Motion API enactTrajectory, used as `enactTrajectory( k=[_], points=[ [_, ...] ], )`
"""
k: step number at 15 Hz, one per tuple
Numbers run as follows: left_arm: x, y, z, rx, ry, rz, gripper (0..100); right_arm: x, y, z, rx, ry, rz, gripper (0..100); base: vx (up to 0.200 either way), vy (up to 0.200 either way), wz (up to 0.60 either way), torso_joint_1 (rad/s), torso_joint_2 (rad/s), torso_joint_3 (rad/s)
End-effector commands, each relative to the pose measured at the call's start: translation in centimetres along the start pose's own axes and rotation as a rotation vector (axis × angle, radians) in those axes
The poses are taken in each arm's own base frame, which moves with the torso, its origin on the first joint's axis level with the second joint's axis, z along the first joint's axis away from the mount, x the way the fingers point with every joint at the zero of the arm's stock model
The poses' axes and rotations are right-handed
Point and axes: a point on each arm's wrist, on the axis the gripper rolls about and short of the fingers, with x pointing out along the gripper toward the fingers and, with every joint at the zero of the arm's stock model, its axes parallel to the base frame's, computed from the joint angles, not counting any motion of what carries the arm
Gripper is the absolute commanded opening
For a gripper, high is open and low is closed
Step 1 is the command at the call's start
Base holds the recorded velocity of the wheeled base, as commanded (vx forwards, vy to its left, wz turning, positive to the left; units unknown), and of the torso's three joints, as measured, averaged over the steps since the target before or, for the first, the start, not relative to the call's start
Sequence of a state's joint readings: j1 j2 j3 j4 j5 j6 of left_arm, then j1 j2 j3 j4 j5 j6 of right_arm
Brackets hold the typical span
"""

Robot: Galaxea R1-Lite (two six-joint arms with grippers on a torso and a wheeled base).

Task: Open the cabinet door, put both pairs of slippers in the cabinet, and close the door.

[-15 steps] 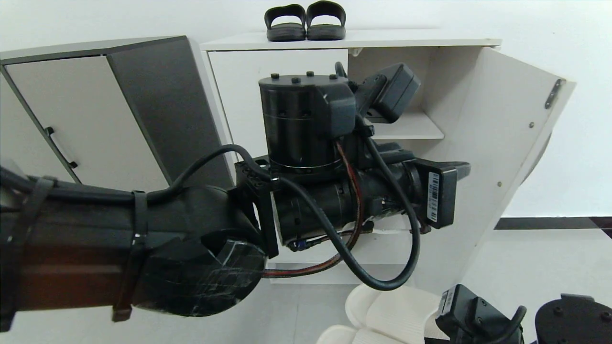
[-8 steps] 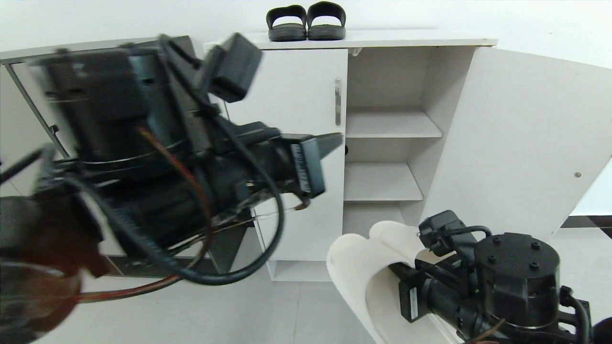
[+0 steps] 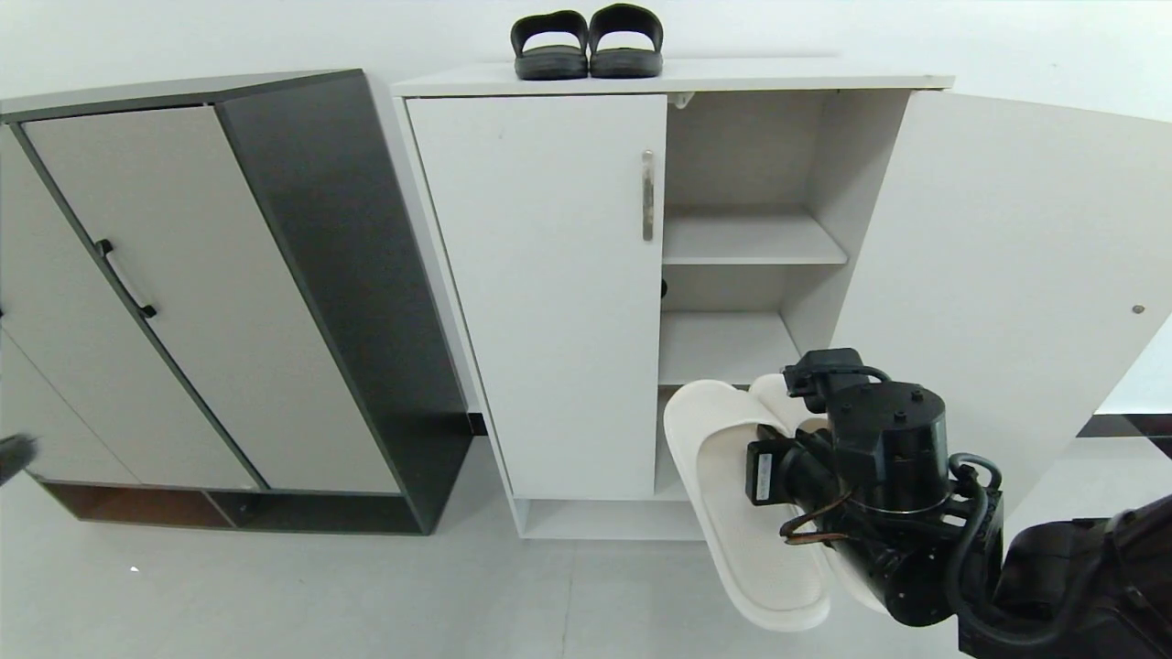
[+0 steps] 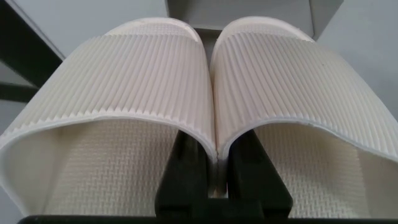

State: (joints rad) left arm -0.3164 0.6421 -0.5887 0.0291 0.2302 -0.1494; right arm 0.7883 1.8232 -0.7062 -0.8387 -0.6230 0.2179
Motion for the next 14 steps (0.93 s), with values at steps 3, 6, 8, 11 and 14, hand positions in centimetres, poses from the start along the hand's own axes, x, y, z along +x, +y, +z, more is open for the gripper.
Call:
enactTrajectory(
  k=[3, 6, 8, 11, 14],
  points=[
    [-6.2, 2.8, -11.7, 0.042, -0.092, 0.432, 0, 0.4, -0.4, -0.1, -0.006, 0.005, -0.021, 0, 0.000, 0.000, 0.00, 0.000, 0.00, 0.000],
    [-5.9, 3.1, -15.4, 0.042, -0.069, 0.515, 0, 0.4, -0.4, -0.3, -0.012, 0.012, -0.022, 0, 0.000, 0.000, 0.00, 0.000, 0.00, 0.000],
    [-5.6, 3.0, -15.7, 0.071, -0.098, 0.422, 0, 0.4, -0.4, -0.4, -0.011, 0.013, -0.022, 0, 0.000, 0.000, 0.00, 0.000, 0.00, 0.000],
    [-5.0, 2.2, -16.1, 0.149, -0.121, 0.044, 0, 0.4, -0.4, -0.5, -0.013, 0.016, -0.020, 0, 0.000, 0.000, 0.00, 0.000, 0.00, 0.000],
    [-4.9, 2.3, -16.5, 0.167, -0.080, 0.027, 0, 0.5, -0.3, -0.9, -0.021, 0.025, -0.020, 0, 0.000, 0.000, 0.00, 0.000, 0.00, 0.000]
  ],
)
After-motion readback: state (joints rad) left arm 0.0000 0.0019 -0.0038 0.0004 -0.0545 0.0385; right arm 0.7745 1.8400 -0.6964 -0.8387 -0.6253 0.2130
